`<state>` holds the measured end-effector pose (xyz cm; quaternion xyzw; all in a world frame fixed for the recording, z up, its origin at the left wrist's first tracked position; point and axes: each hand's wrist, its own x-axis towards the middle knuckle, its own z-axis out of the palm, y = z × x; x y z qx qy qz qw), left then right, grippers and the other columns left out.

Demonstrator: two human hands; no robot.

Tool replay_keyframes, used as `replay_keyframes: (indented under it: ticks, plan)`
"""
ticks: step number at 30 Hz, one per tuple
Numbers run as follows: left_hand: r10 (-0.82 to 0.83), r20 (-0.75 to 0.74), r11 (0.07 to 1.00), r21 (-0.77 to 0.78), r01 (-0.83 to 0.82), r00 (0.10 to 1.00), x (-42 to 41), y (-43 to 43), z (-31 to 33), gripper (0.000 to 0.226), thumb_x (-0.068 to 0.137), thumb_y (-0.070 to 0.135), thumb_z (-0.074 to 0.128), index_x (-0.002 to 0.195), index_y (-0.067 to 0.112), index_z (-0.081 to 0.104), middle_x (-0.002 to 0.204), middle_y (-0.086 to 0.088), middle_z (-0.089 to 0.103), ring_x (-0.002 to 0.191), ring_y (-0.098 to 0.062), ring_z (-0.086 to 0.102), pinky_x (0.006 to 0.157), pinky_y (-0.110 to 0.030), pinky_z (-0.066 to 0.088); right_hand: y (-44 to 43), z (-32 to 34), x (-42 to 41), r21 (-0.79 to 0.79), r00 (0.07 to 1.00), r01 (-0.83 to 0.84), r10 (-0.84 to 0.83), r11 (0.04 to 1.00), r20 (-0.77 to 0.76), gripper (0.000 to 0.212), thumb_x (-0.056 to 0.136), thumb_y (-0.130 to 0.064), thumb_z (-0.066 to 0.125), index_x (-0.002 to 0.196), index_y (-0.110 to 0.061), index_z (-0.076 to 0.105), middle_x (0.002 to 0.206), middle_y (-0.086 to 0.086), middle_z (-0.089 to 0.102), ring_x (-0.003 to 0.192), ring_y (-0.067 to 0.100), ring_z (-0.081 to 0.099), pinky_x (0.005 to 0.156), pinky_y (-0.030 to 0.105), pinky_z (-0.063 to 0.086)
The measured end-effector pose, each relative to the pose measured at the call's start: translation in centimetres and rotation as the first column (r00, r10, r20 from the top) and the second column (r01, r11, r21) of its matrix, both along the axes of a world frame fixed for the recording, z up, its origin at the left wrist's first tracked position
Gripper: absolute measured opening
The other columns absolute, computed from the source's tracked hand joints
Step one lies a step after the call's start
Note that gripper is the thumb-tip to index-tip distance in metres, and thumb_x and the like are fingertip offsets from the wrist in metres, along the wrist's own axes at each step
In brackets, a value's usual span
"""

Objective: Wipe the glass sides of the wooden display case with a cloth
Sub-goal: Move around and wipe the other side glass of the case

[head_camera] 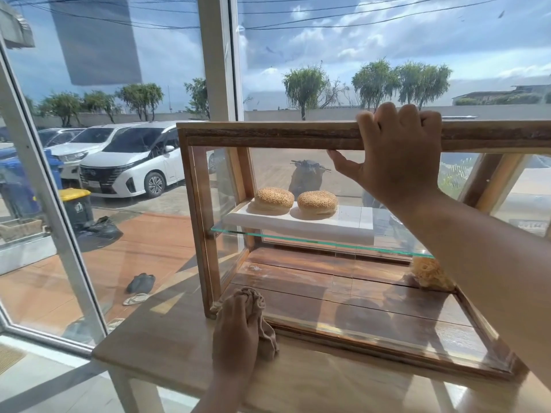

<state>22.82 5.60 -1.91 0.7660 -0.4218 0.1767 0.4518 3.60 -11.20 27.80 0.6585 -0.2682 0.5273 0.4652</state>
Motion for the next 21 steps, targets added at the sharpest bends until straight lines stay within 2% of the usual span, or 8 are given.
replay_keyframes:
  ticks: [4, 7, 11, 13, 15, 17, 19, 21]
  plan:
    - [-0.192, 0.219, 0.977, 0.131, 0.166, 0.957, -2.9, -0.7, -0.3, 0.045, 0.068, 0.02, 0.086, 0.101, 0.023, 0.055, 0.103, 0.001, 0.061, 0.092, -0.022, 0.062, 0.069, -0.031, 0.056, 0.2, 0.1, 0.0, 0.012, 1.0, 0.012, -0.012, 1.0, -0.015, 0.062, 0.096, -0.069, 0.033, 0.103, -0.01, 0.05, 0.093, 0.013, 0.055, 0.08, 0.03, 0.052, 0.075, 0.04, 0.039]
    - [-0.254, 0.273, 0.949, 0.255, 0.185, 0.928, -1.7, 0.2, 0.0, 0.05, 0.065, 0.021, 0.084, 0.103, 0.028, 0.052, 0.105, 0.004, 0.06, 0.094, -0.018, 0.062, 0.056, -0.028, 0.056, 0.2, 0.0, -0.1, 0.028, 1.0, 0.014, -0.014, 1.0, -0.02, 0.062, 0.096, -0.07, 0.034, 0.104, -0.01, 0.049, 0.094, 0.013, 0.054, 0.081, 0.03, 0.051, 0.075, 0.04, 0.038]
    - [-0.132, 0.216, 0.955, 0.288, 0.066, 0.967, 2.5, 2.2, 0.0, 0.042, 0.07, 0.013, 0.078, 0.103, 0.027, 0.057, 0.11, 0.002, 0.06, 0.098, -0.022, 0.063, 0.061, -0.032, 0.057, 0.3, 0.1, -0.1, 0.035, 1.0, 0.003, -0.002, 0.999, -0.027, 0.062, 0.096, -0.069, 0.035, 0.105, -0.01, 0.051, 0.094, 0.013, 0.054, 0.082, 0.031, 0.052, 0.076, 0.041, 0.037]
    - [-0.04, 0.159, 0.964, 0.265, -0.004, 0.986, 4.0, 2.7, 0.1, 0.035, 0.075, 0.009, 0.075, 0.104, 0.024, 0.063, 0.109, 0.003, 0.06, 0.101, -0.022, 0.062, 0.067, -0.034, 0.056, 0.5, 0.1, -0.1, 0.033, 1.0, 0.002, -0.001, 0.999, -0.029, 0.061, 0.096, -0.069, 0.035, 0.103, -0.011, 0.05, 0.093, 0.013, 0.054, 0.082, 0.031, 0.052, 0.076, 0.041, 0.037]
    - [-0.03, 0.122, 0.969, 0.246, -0.001, 0.992, 4.1, 2.6, 0.1, 0.035, 0.075, 0.007, 0.075, 0.105, 0.02, 0.064, 0.11, 0.002, 0.06, 0.105, -0.024, 0.061, 0.076, -0.037, 0.056, 0.5, 0.0, 0.0, 0.022, 1.0, 0.004, -0.003, 1.0, -0.022, 0.06, 0.096, -0.069, 0.035, 0.101, -0.011, 0.05, 0.092, 0.013, 0.054, 0.081, 0.03, 0.052, 0.074, 0.041, 0.037]
    - [-0.077, 0.129, 0.974, 0.221, 0.047, 0.989, 2.7, 1.9, 0.0, 0.04, 0.071, 0.008, 0.079, 0.106, 0.02, 0.063, 0.11, 0.002, 0.061, 0.108, -0.025, 0.06, 0.08, -0.037, 0.056, 0.4, 0.0, 0.0, 0.026, 1.0, 0.005, -0.004, 1.0, -0.023, 0.06, 0.096, -0.07, 0.034, 0.102, -0.011, 0.049, 0.093, 0.013, 0.054, 0.081, 0.03, 0.051, 0.074, 0.041, 0.036]
    - [-0.197, 0.205, 0.961, 0.236, 0.147, 0.959, 0.2, 1.0, 0.2, 0.044, 0.065, 0.013, 0.082, 0.102, 0.025, 0.061, 0.106, 0.005, 0.06, 0.102, -0.018, 0.057, 0.076, -0.031, 0.056, 0.5, 0.0, 0.0, 0.03, 1.0, 0.0, 0.0, 1.0, -0.025, 0.06, 0.096, -0.07, 0.035, 0.102, -0.011, 0.049, 0.093, 0.014, 0.055, 0.081, 0.03, 0.052, 0.074, 0.041, 0.037]
    - [-0.337, 0.326, 0.927, 0.28, 0.25, 0.884, -2.7, -0.2, 0.4, 0.033, 0.068, 0.022, 0.075, 0.097, 0.028, 0.061, 0.1, 0.008, 0.059, 0.095, -0.014, 0.055, 0.073, -0.027, 0.054, 0.6, 0.1, -0.1, 0.03, 1.0, 0.005, -0.004, 1.0, -0.022, 0.06, 0.096, -0.069, 0.035, 0.102, -0.011, 0.049, 0.093, 0.014, 0.055, 0.08, 0.03, 0.052, 0.075, 0.04, 0.038]
